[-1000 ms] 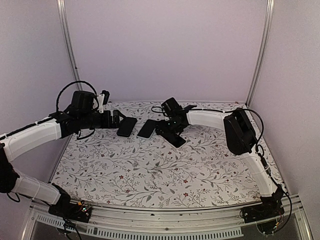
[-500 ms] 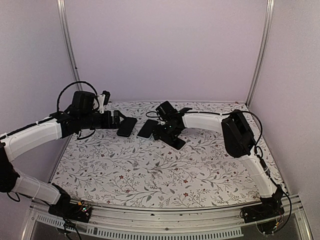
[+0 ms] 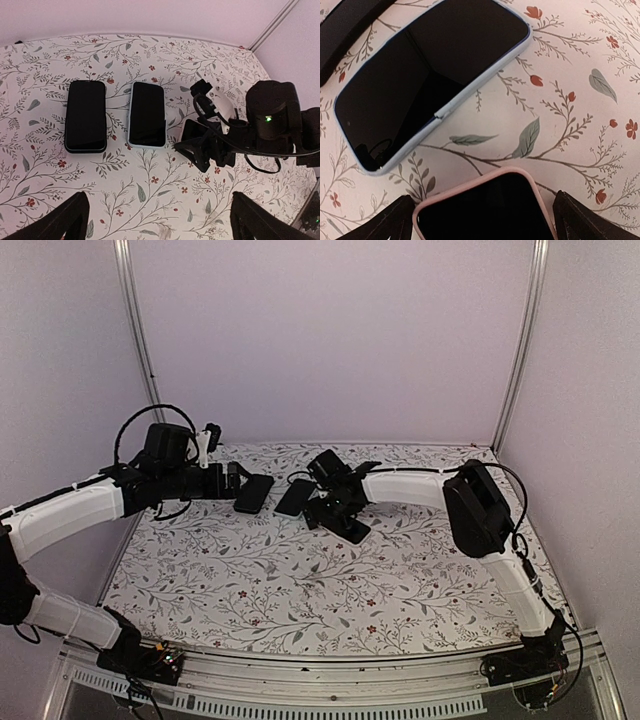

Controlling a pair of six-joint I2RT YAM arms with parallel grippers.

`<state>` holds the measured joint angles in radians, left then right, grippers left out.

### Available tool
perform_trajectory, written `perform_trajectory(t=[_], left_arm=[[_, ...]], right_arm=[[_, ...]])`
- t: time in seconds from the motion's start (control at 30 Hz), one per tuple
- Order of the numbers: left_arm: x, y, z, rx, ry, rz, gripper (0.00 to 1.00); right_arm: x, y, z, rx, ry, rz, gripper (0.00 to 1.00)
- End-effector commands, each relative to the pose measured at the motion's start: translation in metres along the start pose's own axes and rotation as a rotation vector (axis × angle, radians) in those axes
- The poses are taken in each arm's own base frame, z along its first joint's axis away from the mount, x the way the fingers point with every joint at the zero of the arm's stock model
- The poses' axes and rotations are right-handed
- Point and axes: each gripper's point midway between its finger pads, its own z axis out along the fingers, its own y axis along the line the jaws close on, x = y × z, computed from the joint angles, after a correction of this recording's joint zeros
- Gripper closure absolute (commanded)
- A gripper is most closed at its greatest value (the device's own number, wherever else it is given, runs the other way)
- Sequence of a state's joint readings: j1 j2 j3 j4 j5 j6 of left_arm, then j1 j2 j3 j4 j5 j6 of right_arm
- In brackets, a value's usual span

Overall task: Take the phone out of the phone case
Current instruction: Adjust the phone with the phone case at the center of the board, then pick up the phone with the phone case at the center of the board.

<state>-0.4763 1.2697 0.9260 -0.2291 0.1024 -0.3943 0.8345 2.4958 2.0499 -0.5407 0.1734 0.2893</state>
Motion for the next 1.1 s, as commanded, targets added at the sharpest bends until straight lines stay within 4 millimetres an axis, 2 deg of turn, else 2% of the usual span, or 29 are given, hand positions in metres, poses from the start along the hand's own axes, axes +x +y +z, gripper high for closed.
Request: perform_trajectory(t=[0.0, 0.13, 0.3, 0.47, 0.63, 0.83, 1.07], left_arm=[[0.006, -0.005, 0.002, 0.021, 0.015, 0.004, 0.01], [0.008, -0.004, 0.002, 0.02, 0.019, -0.002, 0.01], [0.01, -0.005, 0.003, 0.027, 0.024, -0.017, 0.01], [0.014, -0.006, 0.007, 0.031, 0.044, -0.043, 0.01], [0.018, -0.005, 0.013, 0.03, 0.065, -0.09, 0.01], [0.023, -0.003, 0.021, 0.029, 0.089, -0.144, 0.01], [0.028, -0.001, 0.032, 0.036, 0.111, -0.243, 0.01]], right_arm=[[0.046, -0.001, -0.006, -0.017, 0.097, -0.139, 0.01], [0.047, -0.008, -0.025, -0.071, 0.087, -0.196, 0.01], [0.064, -0.026, -0.036, -0.077, 0.126, -0.212, 0.01], [0.087, -0.035, -0.042, -0.059, 0.193, -0.201, 0.01], [0.096, -0.043, -0.05, -0.029, 0.205, -0.181, 0.01], [0.098, -0.044, -0.058, 0.012, 0.209, -0.195, 0.05], [0.104, -0.038, -0.055, -0.022, 0.225, -0.194, 0.15]])
